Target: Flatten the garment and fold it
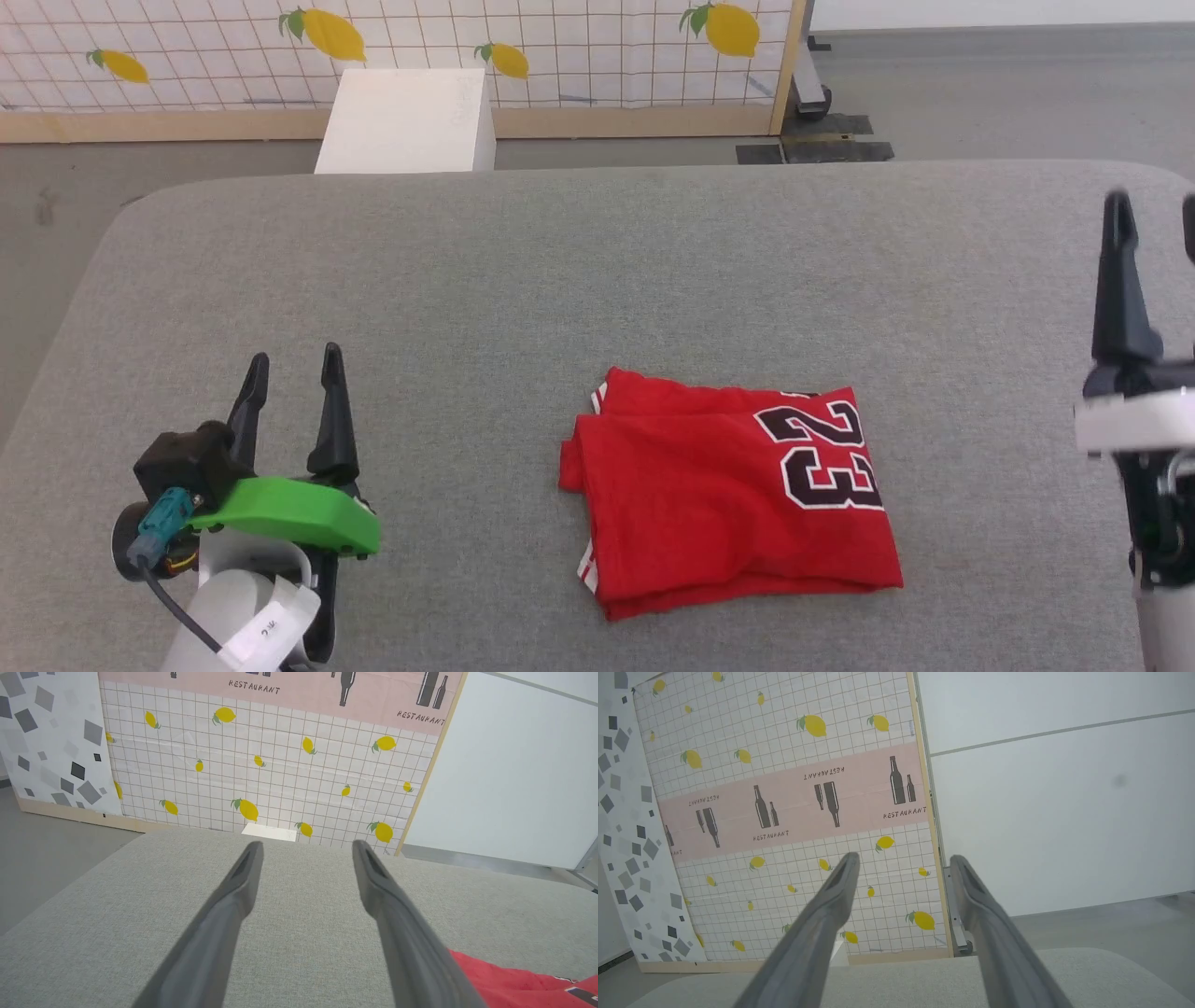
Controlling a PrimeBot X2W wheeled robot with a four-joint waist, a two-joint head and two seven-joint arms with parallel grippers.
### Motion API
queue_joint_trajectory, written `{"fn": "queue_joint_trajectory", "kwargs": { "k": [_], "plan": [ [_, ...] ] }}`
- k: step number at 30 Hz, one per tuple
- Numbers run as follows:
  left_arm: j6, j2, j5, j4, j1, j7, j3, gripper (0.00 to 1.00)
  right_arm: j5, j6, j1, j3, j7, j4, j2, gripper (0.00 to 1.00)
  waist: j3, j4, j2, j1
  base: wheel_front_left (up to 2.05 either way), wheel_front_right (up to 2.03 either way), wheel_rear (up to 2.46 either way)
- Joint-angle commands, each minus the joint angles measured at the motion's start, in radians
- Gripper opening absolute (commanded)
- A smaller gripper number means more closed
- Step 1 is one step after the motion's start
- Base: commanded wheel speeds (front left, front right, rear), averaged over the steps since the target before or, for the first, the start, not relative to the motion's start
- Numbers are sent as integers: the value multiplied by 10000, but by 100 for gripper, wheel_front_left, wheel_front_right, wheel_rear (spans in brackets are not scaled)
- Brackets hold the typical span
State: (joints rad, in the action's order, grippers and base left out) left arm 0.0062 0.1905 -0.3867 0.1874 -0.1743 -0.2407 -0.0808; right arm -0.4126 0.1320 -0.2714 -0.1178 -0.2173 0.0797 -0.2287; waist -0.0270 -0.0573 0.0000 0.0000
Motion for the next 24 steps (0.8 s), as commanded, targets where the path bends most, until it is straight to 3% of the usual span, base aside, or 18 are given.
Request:
{"fn": "queue_joint_trajectory", "kwargs": {
  "k": [1,12,24],
  "plan": [
    [67,37,171,-32,123,-82,-34,100,195,-13,295,-125,-133,35,115,100,-5,16,0,0,0,0,0],
    [101,29,312,208,152,-139,-186,100,748,-13,1678,4,-24,497,504,100,14,177,0,0,0,0,0],
    [129,49,230,568,124,-85,-253,100,983,-13,2117,395,162,948,744,100,-22,313,0,0,0,0,0]
  ]
}}
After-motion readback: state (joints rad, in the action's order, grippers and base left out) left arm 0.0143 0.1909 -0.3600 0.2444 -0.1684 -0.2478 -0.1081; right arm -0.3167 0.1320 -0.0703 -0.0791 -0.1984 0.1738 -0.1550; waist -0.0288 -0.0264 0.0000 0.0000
